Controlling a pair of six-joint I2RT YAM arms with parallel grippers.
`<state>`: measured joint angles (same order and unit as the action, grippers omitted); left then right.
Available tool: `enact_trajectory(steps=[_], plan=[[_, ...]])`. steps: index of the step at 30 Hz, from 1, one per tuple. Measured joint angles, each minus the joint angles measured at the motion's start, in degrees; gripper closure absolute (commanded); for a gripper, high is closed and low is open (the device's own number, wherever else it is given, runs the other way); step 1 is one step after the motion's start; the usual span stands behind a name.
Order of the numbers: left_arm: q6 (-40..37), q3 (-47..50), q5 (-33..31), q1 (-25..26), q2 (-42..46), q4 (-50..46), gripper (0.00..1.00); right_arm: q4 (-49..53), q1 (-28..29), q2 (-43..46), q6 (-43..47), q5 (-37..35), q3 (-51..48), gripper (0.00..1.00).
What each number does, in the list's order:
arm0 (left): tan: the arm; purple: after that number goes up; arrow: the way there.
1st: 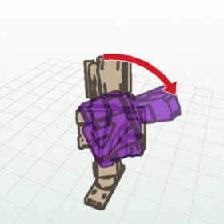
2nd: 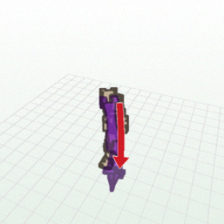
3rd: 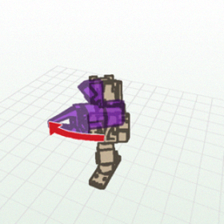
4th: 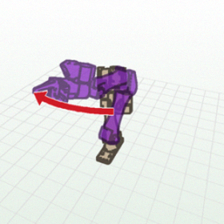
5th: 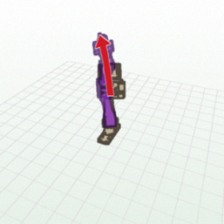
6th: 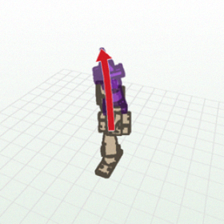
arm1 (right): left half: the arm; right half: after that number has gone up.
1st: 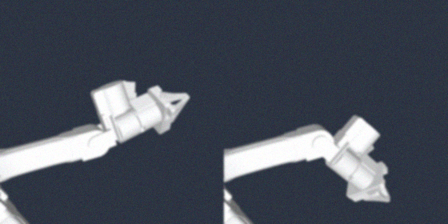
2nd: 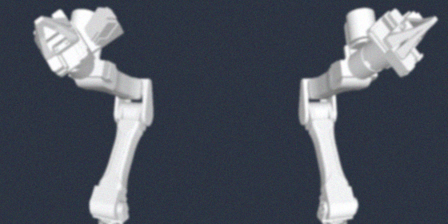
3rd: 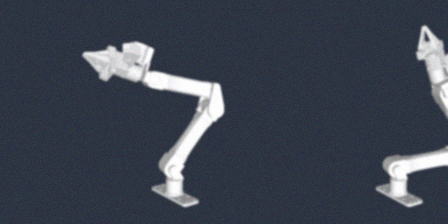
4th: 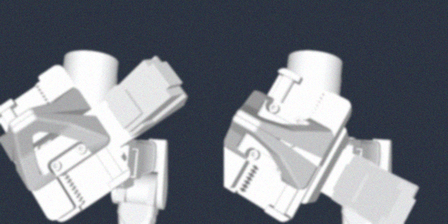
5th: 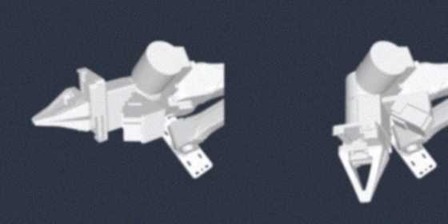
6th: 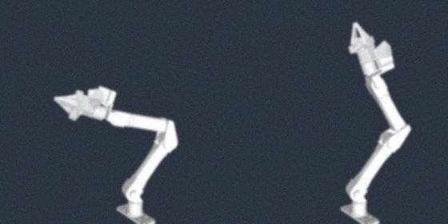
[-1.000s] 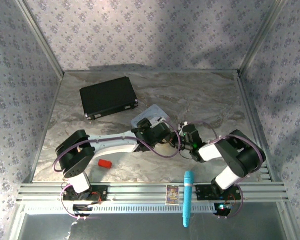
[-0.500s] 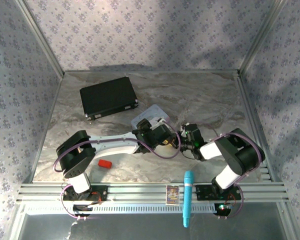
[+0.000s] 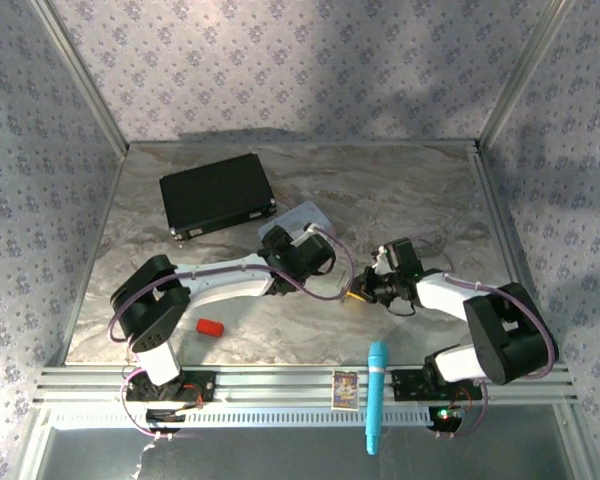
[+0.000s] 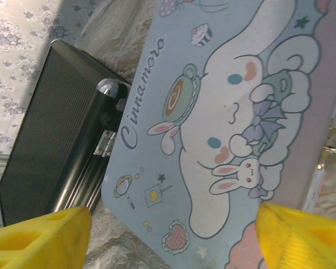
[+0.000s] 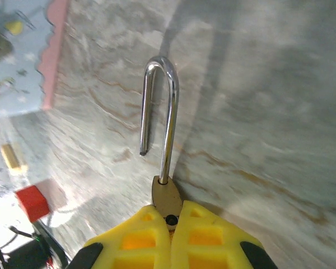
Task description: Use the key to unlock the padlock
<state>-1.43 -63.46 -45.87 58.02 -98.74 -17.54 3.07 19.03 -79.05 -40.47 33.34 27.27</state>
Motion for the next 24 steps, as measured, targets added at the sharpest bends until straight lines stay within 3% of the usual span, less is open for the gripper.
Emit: enact_trajectory(steps=[6, 10, 15, 18, 24], plan=[[-0.5, 0.1, 0.2, -1.3, 1.2, -0.4, 0.03, 16.0, -3.6, -0.3, 11.7, 0.3, 5.1, 1.00], [-0.4, 0.3, 0.4, -1.8, 1.9, -0.4, 0.00, 20.6, -3.8, -0.9, 14.8, -0.4, 6.7, 0.99], [0.1, 0.7, 0.4, -2.9, 2.8, -1.7, 0.00, 25.4, -3.7, -0.3, 16.3, -4.6, 8.8, 0.85], [0.9, 1.4, 0.5, -4.2, 4.1, -2.9, 0.00, 27.0, -3.7, -0.1, 16.9, -7.7, 9.7, 0.72], [1.3, 3.4, 2.4, -5.6, 9.0, -4.9, 0.00, 28.8, -3.4, -0.1, 17.8, -11.8, 10.0, 0.62]])
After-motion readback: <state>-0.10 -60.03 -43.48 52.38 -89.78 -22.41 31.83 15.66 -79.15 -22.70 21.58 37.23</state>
